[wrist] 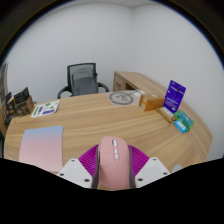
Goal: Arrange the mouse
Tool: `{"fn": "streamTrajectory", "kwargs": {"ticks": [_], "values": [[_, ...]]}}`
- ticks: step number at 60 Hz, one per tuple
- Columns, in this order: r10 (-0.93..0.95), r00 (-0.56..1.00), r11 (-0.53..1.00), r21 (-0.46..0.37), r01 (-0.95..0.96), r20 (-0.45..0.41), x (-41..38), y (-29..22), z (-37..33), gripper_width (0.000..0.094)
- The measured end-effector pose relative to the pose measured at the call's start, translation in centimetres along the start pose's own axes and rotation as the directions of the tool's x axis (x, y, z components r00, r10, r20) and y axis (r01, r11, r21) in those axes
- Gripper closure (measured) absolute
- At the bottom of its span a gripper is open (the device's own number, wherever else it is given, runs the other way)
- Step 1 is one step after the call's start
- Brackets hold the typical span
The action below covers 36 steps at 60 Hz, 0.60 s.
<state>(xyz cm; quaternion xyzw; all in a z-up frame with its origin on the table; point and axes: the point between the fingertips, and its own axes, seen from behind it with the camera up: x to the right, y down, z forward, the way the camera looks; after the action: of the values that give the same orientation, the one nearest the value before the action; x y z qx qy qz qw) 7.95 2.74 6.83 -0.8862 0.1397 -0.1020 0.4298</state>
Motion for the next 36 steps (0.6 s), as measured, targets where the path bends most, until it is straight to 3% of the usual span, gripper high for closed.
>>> {"fn": "streamTrajectory", "kwargs": {"ticks": [7,13,25,36], "values": [[-0.033,0.991,0.997,0.07,0.024,0.129,-11.6,-5.6,-1.5,0.0521],[-0.094,0.973,0.994,0.076,0.08,0.212,-20.5,-6.3,-1.0,0.052],[-0.151,0.947,0.987,-0.016,0.162,0.285,-32.1,-1.3,2.2,0.0524],[-0.202,0.938,0.968,-0.088,0.235,0.281,-33.3,2.6,3.9,0.0522]]}}
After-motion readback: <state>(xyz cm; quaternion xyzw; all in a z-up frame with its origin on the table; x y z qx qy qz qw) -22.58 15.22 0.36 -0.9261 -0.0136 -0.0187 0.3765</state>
